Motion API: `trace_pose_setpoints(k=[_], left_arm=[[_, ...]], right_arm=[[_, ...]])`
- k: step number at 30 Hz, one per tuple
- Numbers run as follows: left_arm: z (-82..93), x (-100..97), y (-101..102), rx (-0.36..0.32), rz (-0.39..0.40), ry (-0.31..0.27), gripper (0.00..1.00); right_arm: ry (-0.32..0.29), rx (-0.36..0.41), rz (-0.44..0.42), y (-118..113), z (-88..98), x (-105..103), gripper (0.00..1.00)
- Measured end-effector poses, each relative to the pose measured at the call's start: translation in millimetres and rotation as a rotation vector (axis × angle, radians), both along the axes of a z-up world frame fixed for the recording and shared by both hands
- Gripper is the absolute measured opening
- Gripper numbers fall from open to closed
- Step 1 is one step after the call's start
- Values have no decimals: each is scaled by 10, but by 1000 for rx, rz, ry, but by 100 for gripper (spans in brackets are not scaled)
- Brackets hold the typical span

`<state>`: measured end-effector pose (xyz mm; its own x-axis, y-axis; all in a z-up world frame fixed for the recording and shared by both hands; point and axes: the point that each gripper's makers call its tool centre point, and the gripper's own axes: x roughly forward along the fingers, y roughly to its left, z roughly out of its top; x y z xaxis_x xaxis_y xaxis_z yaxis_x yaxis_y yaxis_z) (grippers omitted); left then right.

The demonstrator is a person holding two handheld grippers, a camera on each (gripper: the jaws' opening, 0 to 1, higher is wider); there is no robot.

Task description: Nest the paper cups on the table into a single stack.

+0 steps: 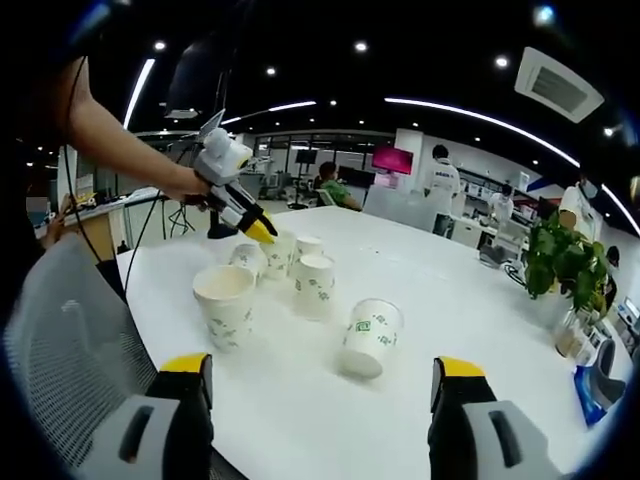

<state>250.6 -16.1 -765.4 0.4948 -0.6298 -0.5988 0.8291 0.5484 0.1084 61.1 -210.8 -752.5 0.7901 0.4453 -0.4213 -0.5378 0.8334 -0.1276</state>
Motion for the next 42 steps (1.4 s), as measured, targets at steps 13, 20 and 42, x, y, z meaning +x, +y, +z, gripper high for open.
trace_pose_setpoints(k=[13,20,42], left_arm=[[-150,92,48,59,42,24,8],[-182,104,90,79,50,31,0],[-16,175,297,60,109,-38,0]], right_arm=[[3,5,-8,-19,-7,10,91],[7,4,-7,-20,-17,8,91],[8,-1,2,1,-19,-2,91]])
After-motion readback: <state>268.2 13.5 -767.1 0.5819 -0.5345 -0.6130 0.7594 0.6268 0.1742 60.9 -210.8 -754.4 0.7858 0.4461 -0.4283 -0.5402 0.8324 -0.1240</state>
